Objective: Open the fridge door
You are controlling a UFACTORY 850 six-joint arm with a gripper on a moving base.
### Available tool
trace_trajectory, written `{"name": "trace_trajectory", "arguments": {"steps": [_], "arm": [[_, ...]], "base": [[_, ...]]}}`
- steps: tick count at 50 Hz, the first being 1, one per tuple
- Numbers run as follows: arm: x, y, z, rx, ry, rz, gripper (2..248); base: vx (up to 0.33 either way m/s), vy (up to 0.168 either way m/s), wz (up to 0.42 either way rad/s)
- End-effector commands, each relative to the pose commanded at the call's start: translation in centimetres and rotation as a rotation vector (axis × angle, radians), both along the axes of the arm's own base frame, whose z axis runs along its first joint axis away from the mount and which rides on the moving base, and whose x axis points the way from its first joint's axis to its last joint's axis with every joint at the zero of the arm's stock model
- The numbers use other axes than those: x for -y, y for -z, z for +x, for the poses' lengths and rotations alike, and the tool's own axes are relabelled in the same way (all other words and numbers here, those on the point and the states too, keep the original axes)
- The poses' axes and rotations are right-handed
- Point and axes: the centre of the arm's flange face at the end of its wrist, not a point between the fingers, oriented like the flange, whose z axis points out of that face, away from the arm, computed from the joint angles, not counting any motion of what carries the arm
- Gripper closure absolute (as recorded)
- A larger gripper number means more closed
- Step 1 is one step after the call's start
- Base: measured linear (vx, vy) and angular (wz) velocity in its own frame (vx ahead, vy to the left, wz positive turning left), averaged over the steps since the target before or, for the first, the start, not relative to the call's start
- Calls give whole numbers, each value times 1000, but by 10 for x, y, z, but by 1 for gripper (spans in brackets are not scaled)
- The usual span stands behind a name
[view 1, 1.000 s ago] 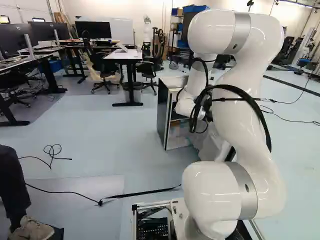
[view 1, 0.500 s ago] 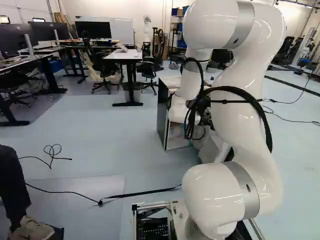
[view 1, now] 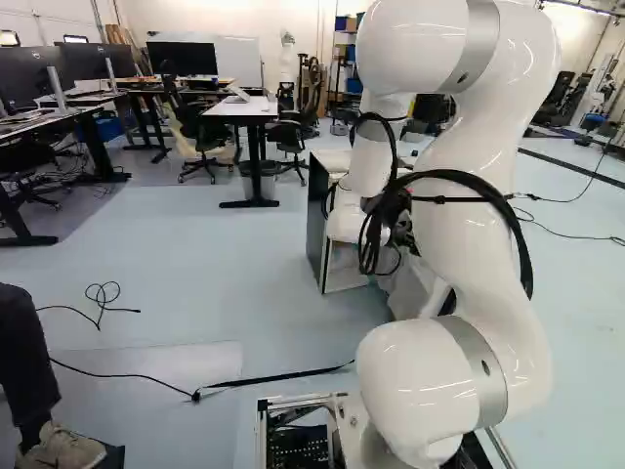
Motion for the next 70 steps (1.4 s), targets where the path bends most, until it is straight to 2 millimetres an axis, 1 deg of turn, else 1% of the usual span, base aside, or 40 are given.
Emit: {"name": "trace_trajectory", "arguments": {"steps": [33, 52, 70], "arm": [[-1, -13, -2, 33, -123, 20, 3], [-4, -25, -4, 61, -250, 39, 3], [-9, -39, -9, 89, -405, 60, 3]], "base": [[0, 0, 0], [0, 0, 0], [0, 0, 0]]}}
